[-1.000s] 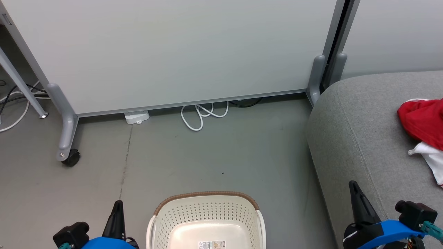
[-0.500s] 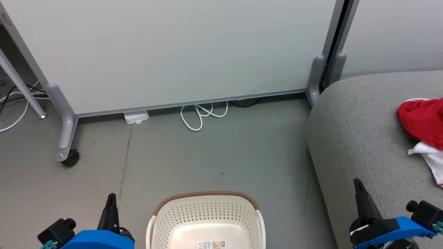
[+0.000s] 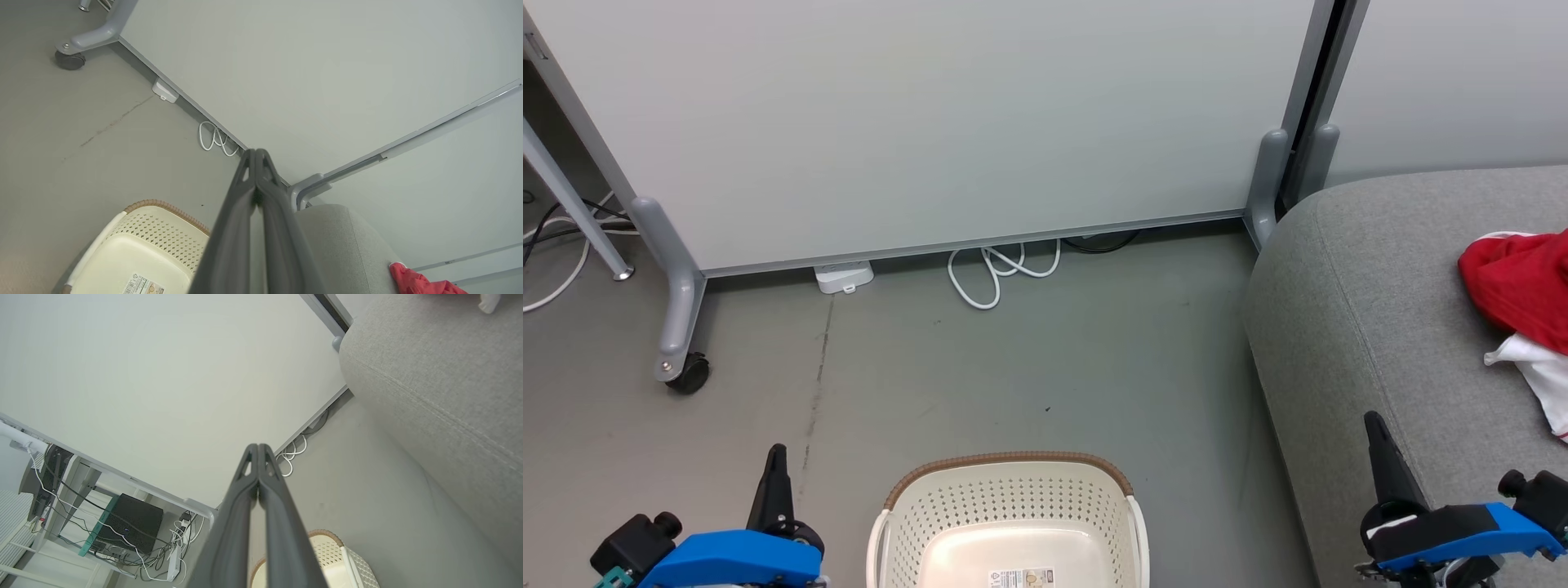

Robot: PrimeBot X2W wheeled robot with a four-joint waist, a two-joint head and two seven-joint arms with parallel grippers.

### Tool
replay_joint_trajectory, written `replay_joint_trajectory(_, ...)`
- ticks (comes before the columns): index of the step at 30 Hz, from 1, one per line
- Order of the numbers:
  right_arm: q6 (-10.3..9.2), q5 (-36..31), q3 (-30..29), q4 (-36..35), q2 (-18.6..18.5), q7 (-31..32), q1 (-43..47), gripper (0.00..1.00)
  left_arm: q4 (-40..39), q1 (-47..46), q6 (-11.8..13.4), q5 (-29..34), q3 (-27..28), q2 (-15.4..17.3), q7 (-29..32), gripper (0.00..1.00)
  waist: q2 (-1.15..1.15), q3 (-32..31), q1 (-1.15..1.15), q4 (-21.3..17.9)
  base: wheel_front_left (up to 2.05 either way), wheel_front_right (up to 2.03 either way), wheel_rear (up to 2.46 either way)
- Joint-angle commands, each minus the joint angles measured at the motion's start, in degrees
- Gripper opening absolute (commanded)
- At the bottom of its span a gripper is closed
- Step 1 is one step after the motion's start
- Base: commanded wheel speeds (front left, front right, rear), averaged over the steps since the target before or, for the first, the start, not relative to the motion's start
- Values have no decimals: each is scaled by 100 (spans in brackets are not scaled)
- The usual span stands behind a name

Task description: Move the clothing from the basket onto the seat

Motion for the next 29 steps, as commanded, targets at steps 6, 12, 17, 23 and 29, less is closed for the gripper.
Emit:
replay_joint_trajectory(6, 2, 538, -45, -102, -14, 112, -178, 0, -174, -193, -9, -473, 103, -3, 123, 0, 0, 0, 0, -4, 0, 0, 0)
replay_joint_trajectory(12, 3, 935, -72, -115, -15, 194, -200, 0, -249, -217, -10, -838, 165, -16, 226, 0, 0, 1, 0, -8, 0, 0, 0)
replay_joint_trajectory(17, 3, 1247, -91, -127, -16, 263, -216, 0, -307, -234, -10, -1123, 210, -26, 309, 0, 0, 1, 0, -12, 0, 0, 0)
replay_joint_trajectory(23, 3, 1606, -113, -139, -16, 333, -235, 0, -372, -252, -11, -1452, 258, -39, 406, 0, 0, 2, 0, -16, 0, 0, 0)
replay_joint_trajectory(29, 3, 1944, -135, -154, -17, 410, -257, 0, -434, -266, -12, -1762, 311, -50, 494, 0, 0, 2, 0, -20, 0, 0, 0)
